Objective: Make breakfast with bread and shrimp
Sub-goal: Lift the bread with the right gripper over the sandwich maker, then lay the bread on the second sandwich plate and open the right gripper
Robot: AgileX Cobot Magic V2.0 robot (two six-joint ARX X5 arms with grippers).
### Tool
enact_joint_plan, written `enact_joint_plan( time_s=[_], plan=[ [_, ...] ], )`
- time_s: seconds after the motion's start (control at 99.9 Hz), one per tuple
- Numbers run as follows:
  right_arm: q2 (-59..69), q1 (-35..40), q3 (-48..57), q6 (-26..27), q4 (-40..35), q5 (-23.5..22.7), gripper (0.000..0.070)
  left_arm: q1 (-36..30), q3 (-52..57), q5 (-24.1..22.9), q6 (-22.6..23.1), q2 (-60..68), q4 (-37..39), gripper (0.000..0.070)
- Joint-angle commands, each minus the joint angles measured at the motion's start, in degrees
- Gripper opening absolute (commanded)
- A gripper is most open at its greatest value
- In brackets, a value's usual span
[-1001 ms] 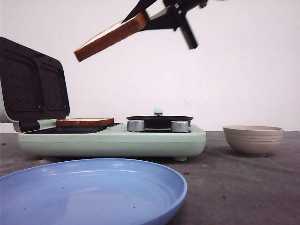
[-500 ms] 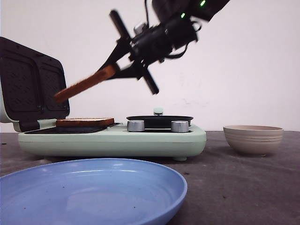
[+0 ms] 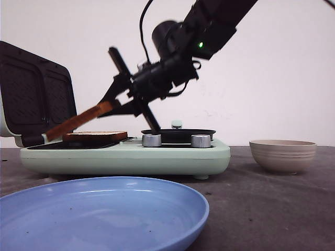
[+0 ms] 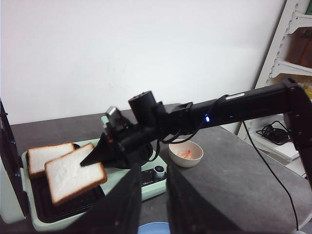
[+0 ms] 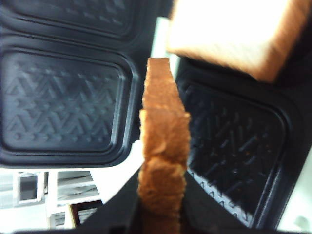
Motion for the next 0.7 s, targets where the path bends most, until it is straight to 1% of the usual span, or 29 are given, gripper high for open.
enact_joint_plan(
  time_s=[0.0, 0.17, 0.591, 0.621, 0.641, 0.691],
  plan=[
    [2.0, 0.9, 1.4, 1.4, 1.6, 0.0, 0.0000, -0.3, 0.7, -0.2, -0.1, 0.1, 0.5, 0.0010],
    [2.8, 1.6, 1.4, 3.8, 4.0, 0.0, 0.0000, -0.3, 0.7, -0.2, -0.1, 0.1, 0.5, 0.0010],
    [2.8, 2.4, 1.5, 4.2, 3.4, -0.2, 0.0000, -0.3, 0.7, -0.1, -0.1, 0.1, 0.5, 0.0010],
    [2.8, 2.5, 1.5, 4.2, 3.3, 0.0, 0.0023, -0.3, 0.7, -0.1, -0.2, 0.1, 0.5, 0.0010],
    [2.8, 2.6, 1.5, 4.2, 3.3, 0.1, 0.0058, -0.3, 0.7, -0.1, -0.2, 0.1, 0.5, 0.0010],
    [2.8, 2.7, 1.5, 4.2, 3.3, 0.9, 0.0200, -0.3, 0.7, -0.1, -0.2, 0.1, 0.4, 0.0010]
  ],
)
